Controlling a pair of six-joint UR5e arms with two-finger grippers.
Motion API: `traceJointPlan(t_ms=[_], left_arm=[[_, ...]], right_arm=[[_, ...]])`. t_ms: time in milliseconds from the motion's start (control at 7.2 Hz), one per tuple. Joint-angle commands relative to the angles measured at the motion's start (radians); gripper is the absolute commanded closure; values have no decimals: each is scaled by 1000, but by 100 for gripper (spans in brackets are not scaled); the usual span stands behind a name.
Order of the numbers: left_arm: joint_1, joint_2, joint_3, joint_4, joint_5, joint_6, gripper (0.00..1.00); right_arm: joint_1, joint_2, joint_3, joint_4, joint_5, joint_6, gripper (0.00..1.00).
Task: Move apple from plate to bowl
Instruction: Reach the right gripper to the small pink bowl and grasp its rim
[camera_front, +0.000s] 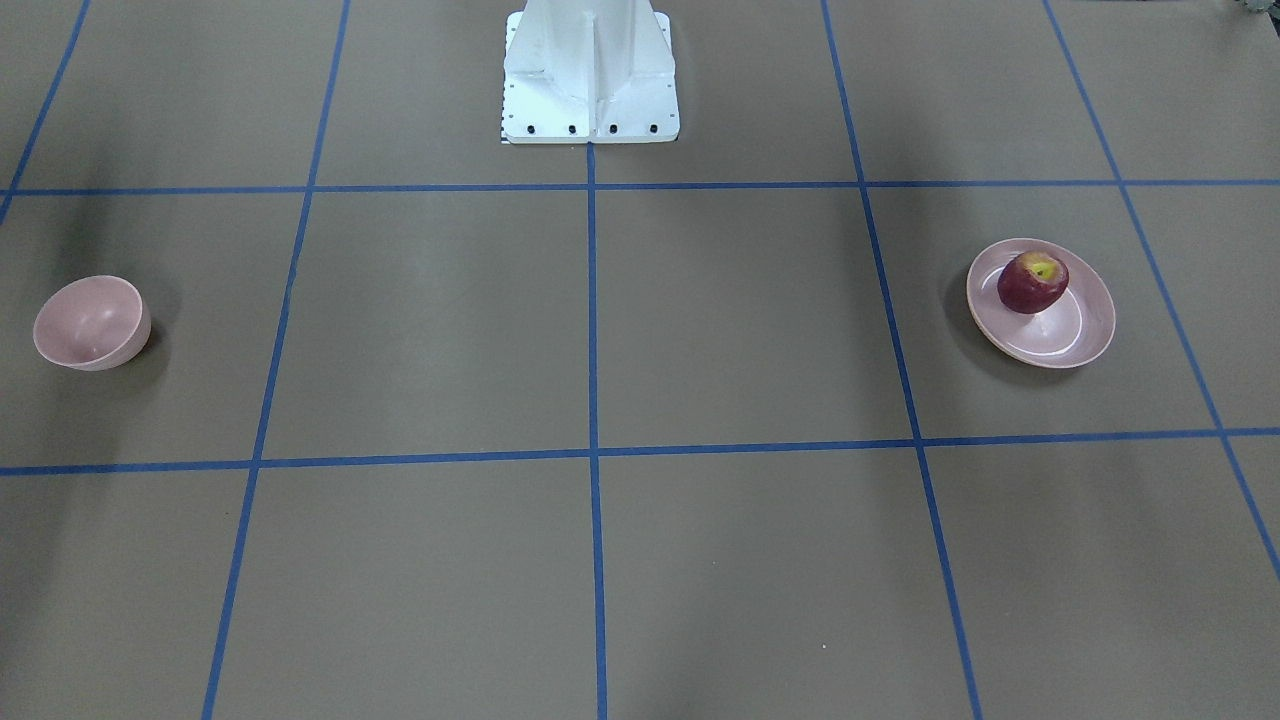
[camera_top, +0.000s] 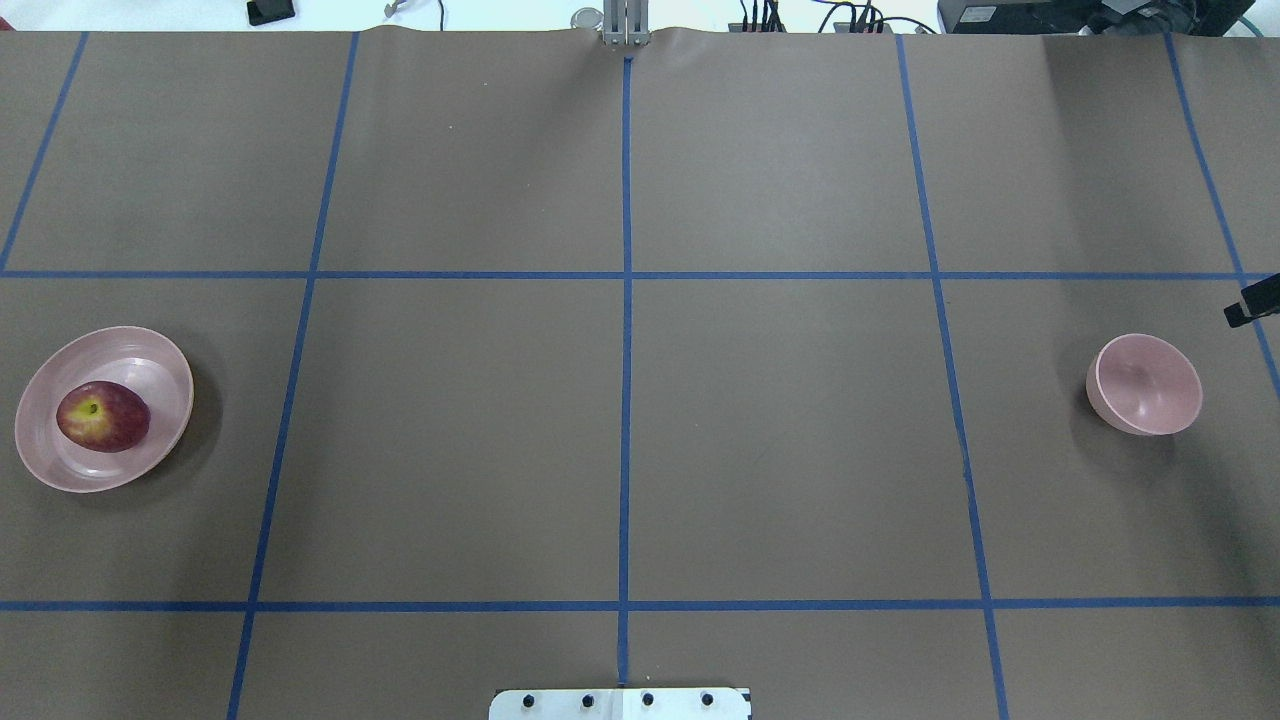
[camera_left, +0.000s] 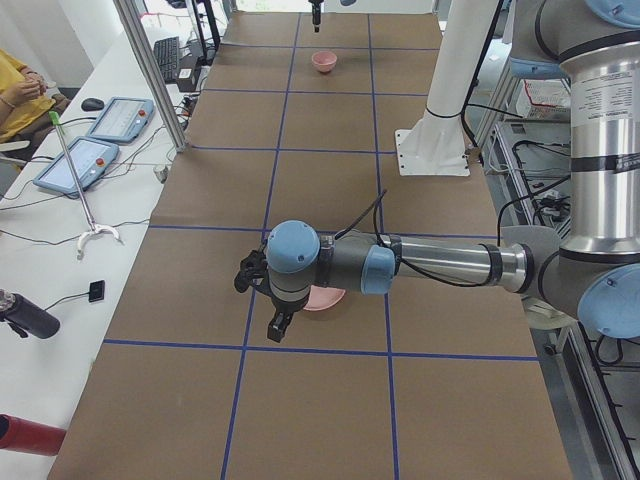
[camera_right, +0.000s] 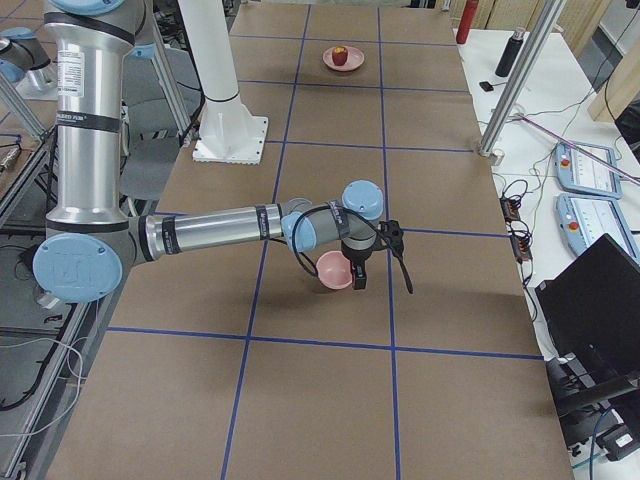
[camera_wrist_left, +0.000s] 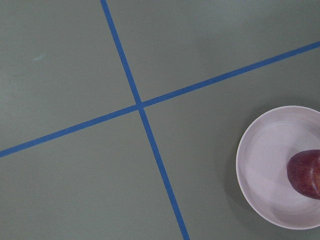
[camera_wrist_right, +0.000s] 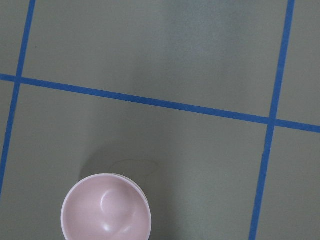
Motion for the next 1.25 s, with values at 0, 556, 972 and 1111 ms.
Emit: traceJointPlan(t_ms=[0,556,972,1111], left_arm=[[13,1,5,-2,0,0,2],[24,2,5,-2,0,1,2],[35,2,7,-1,0,0,2],[35,2,7,-2,0,0,2]], right_arm=[[-103,-62,-142,352,-40,169,10],[-189,-74,-181,498,-109,289,38],[-186,-77,-181,495,-108,286,100],[-183,-75,-169,492,-86,286,100]])
